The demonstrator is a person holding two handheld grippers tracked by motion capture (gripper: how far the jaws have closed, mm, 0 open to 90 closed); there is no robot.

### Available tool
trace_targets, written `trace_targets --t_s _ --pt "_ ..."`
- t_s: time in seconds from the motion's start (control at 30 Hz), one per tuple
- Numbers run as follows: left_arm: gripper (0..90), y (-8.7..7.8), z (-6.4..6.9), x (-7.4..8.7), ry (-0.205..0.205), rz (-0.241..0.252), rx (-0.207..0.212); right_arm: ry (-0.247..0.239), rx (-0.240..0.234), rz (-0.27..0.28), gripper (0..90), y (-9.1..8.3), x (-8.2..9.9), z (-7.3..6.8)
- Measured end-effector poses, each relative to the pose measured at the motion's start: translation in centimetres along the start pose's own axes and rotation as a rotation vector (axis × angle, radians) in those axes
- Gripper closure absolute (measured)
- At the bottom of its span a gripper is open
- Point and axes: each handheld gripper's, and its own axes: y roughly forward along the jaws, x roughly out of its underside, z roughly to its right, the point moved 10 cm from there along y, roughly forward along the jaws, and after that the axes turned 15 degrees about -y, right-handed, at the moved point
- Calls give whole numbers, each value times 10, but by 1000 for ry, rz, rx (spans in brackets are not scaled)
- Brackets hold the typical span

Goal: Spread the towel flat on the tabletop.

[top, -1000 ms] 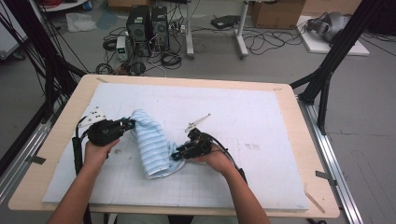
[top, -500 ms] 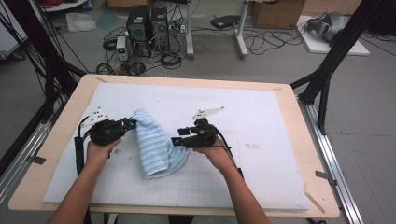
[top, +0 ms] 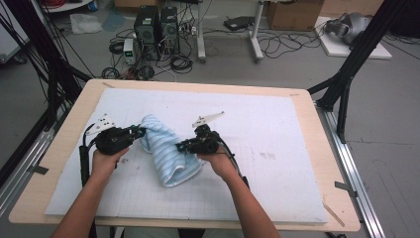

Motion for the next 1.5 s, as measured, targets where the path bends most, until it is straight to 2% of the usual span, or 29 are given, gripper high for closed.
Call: trace_targets --t_s 0.03,0.07,0.13,0.17,0.2,0.23,0.27,0.33,0.37,0.4,0.47,0.57,0.67,0.73,0.77,0.8,0.83,0.93,0.97,1.07,1.13,1.17,1.2,1.23,1.27,1.3,1.37,1.4,1.5 --pt "693 2 -1 0 -25 6 -6 2 22 0 844 -4 -1 4" --pt "589 3 -2 0 -38 8 -12 1 67 -7 844 -11 -1 12" --pt "490 5 -4 1 -49 12 -28 -2 131 -15 843 -20 -3 23" --pt "447 6 -5 1 -47 11 -37 -2 199 -44 842 -28 -4 37" --pt "441 7 -5 2 -47 11 -37 4 220 -51 842 -32 -5 43" --pt "441 7 -6 2 -46 9 -42 4 220 -51 842 -32 -5 43" --pt "430 7 -6 2 -47 12 -45 10 246 -58 842 -35 -6 49" --pt "419 7 -8 1 -55 17 -49 -10 333 -113 842 -42 -6 64" --pt "419 7 -8 1 -58 18 -49 -19 409 -157 842 -49 -5 78" --pt "419 7 -8 2 -57 15 -49 -19 409 -157 842 -49 -5 78" --pt "420 7 -9 3 -61 13 -50 -2 442 -194 839 -54 0 90" --pt "420 6 -9 4 -64 9 -50 13 481 -219 820 -59 7 100" --pt "420 6 -11 4 -69 13 -52 -2 587 -249 783 -71 13 114" --pt "420 6 -11 4 -71 13 -53 70 592 -239 670 -74 18 117" --pt "420 6 -11 4 -72 14 -52 87 599 -234 664 -77 19 118" --pt "420 6 -11 4 -73 12 -52 108 607 -181 629 -84 15 118" --pt "420 6 -12 4 -74 13 -54 120 603 -154 613 -88 13 118" --pt "420 7 -11 6 -73 7 -52 121 594 -145 598 -93 13 117" --pt "420 8 -11 6 -73 2 -49 126 574 -146 577 -92 15 115" --pt "421 9 -10 8 -71 -5 -48 165 527 -214 531 -85 34 114" --pt "421 10 -9 9 -73 -10 -46 267 439 -198 503 -72 47 111" --pt "421 11 -8 10 -72 -14 -44 307 382 -175 508 -65 50 107" --pt "421 11 -8 10 -71 -16 -44 332 332 -153 556 -59 53 104" --pt "421 12 -8 11 -71 -20 -45 338 295 -141 652 -54 54 101" --pt "421 12 -8 11 -71 -24 -43 319 271 -144 757 -51 54 97" --pt "421 12 -8 12 -71 -25 -43 289 259 -147 807 -50 53 95" --pt "421 12 -9 12 -70 -26 -44 230 315 -158 825 -54 49 99" --pt "421 12 -9 11 -76 -22 -44 198 370 -167 825 -58 47 103" --pt "421 11 -10 12 -73 -25 -47 43 579 -242 826 -77 39 114"
